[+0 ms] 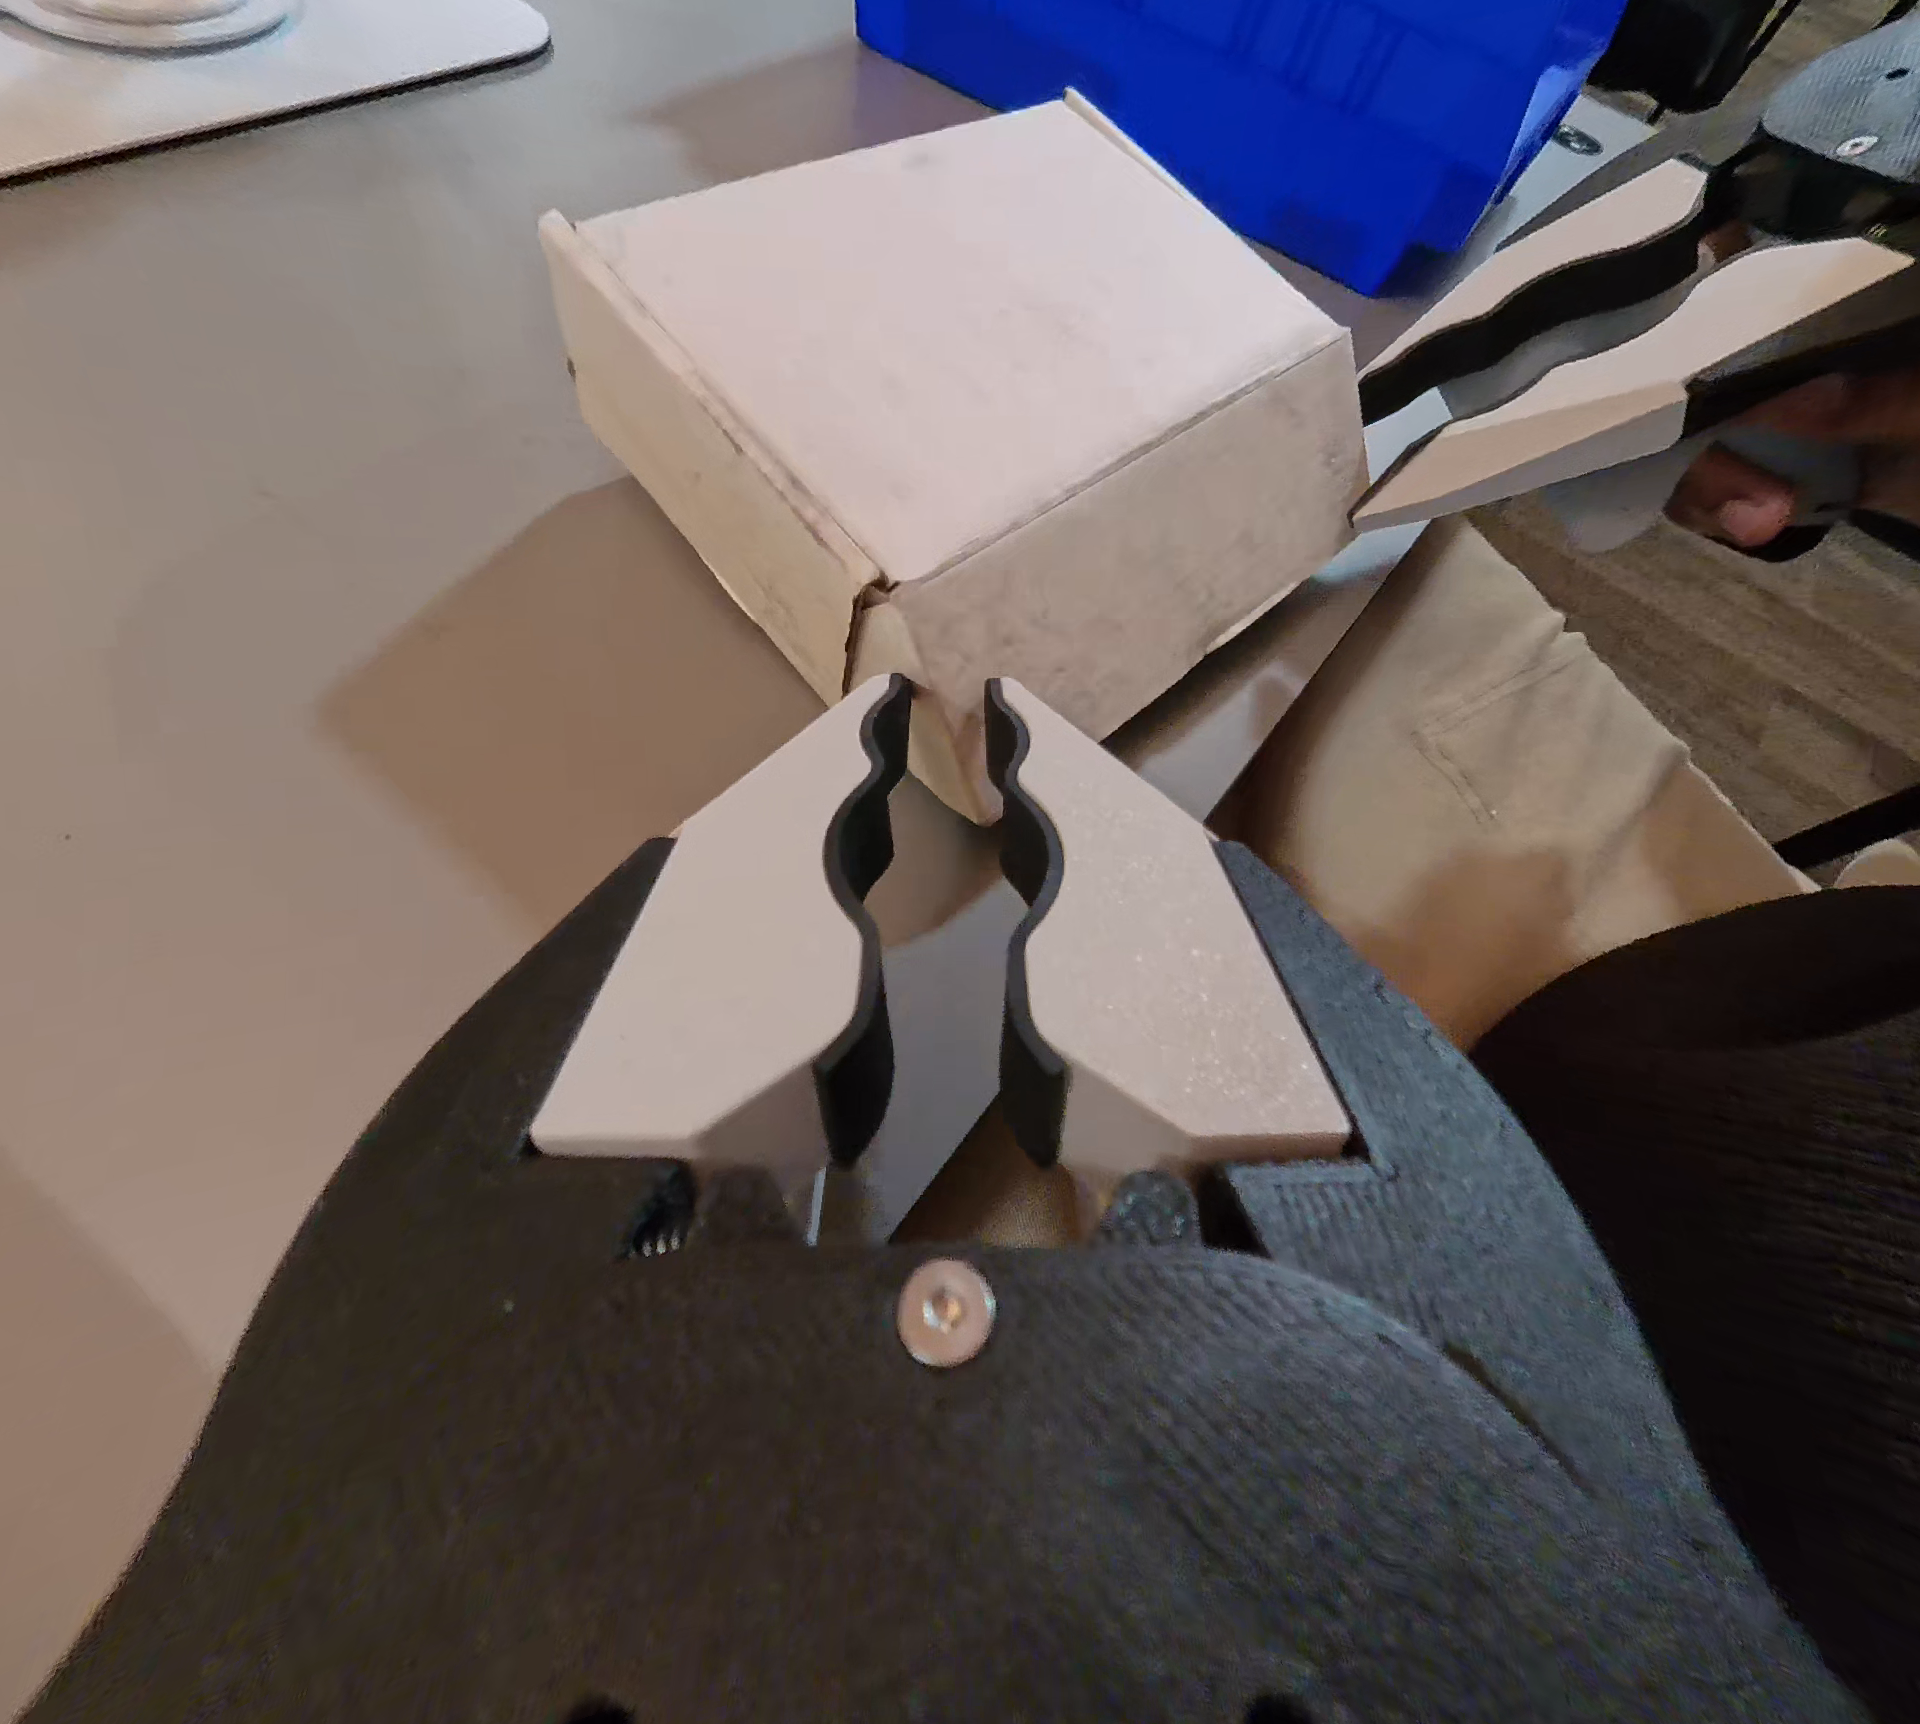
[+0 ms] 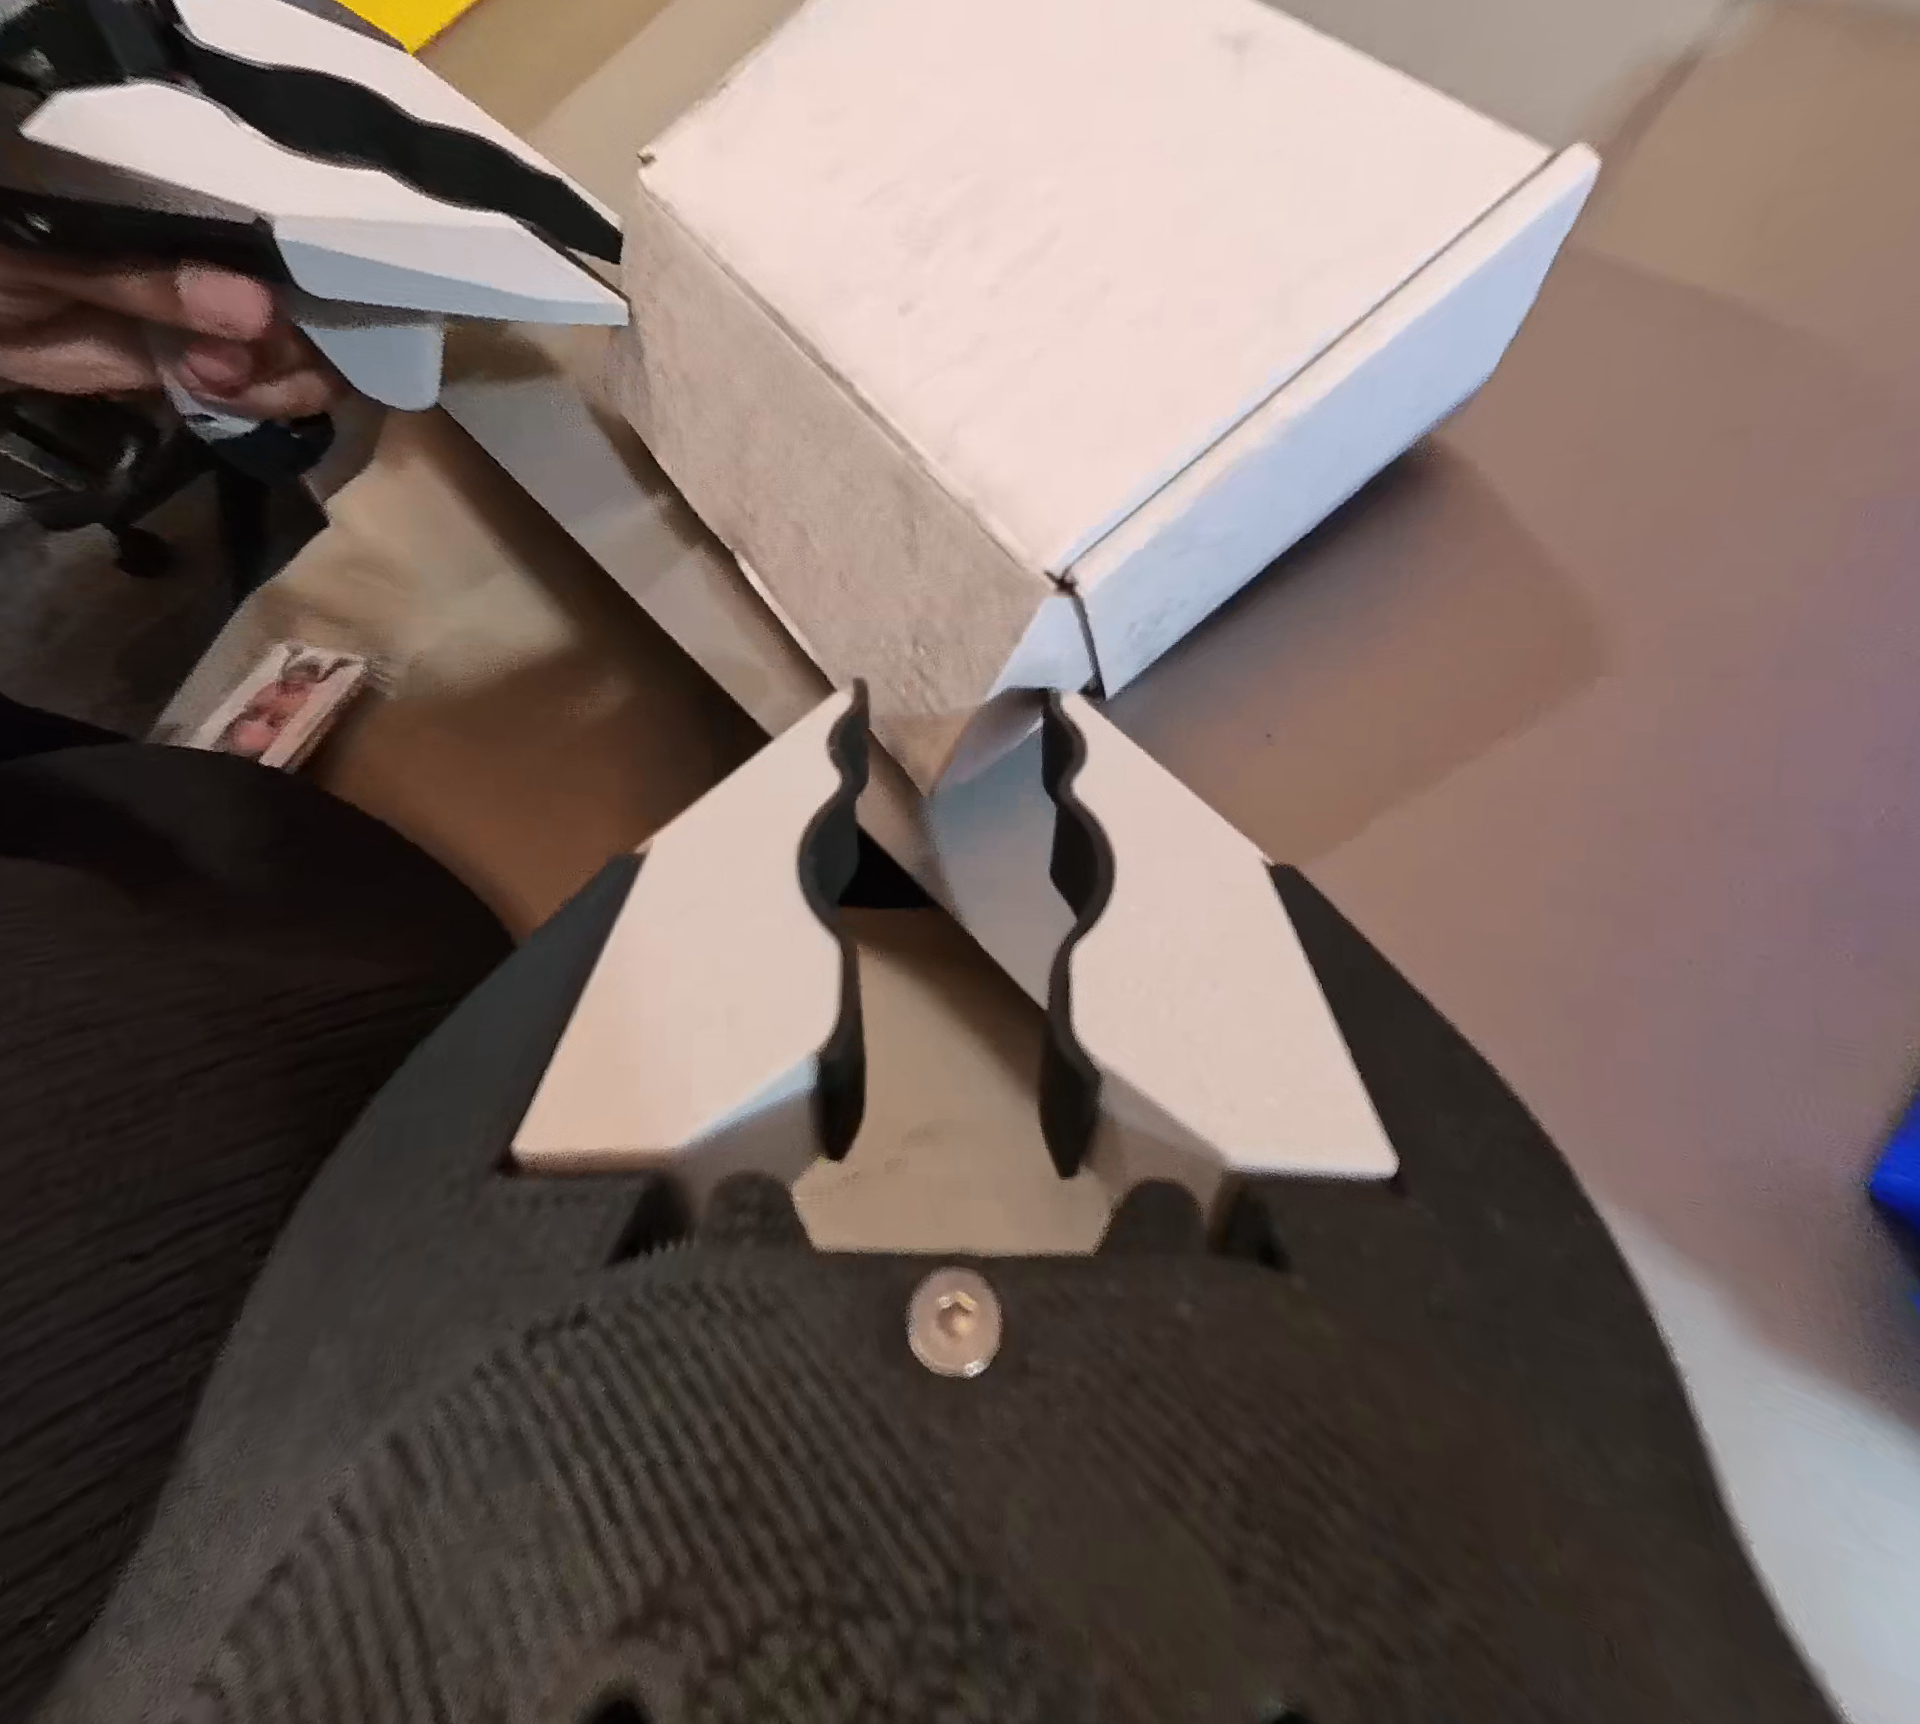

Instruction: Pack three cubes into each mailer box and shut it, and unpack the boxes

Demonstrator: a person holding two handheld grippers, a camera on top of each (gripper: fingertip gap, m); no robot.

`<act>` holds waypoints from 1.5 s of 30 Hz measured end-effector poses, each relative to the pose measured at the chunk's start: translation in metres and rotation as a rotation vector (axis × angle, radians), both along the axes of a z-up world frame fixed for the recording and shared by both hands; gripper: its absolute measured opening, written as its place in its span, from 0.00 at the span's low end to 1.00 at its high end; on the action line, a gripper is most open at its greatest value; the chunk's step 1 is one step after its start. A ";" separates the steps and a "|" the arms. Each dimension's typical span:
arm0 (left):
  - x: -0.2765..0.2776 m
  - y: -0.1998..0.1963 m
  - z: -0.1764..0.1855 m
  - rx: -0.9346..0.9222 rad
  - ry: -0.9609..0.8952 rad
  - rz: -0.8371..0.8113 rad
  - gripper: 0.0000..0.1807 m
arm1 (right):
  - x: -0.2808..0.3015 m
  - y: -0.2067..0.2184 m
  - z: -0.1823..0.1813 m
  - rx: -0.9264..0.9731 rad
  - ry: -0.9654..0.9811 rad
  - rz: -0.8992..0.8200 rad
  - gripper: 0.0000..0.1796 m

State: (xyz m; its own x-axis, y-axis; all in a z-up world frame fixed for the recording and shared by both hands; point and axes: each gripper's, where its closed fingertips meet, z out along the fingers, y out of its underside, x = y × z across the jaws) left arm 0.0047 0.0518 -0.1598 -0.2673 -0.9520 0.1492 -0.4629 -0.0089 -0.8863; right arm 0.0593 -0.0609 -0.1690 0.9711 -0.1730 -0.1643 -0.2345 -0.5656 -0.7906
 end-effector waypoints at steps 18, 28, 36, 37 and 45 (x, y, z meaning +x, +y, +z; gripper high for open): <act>0.017 0.007 0.003 0.010 -0.021 0.011 0.31 | 0.014 0.010 0.012 0.100 0.015 0.027 0.39; 0.010 -0.012 -0.009 0.032 0.029 -0.144 0.26 | 0.015 0.009 0.002 0.075 0.052 0.077 0.38; 0.000 -0.015 -0.013 0.168 0.004 -0.213 0.26 | 0.005 0.001 -0.006 0.002 -0.068 0.170 0.34; -0.004 -0.016 -0.013 0.157 0.009 -0.229 0.26 | 0.002 -0.001 -0.006 0.000 -0.068 0.191 0.33; -0.033 -0.024 -0.004 0.005 0.046 -0.366 0.32 | -0.017 -0.020 -0.001 0.021 -0.006 0.312 0.35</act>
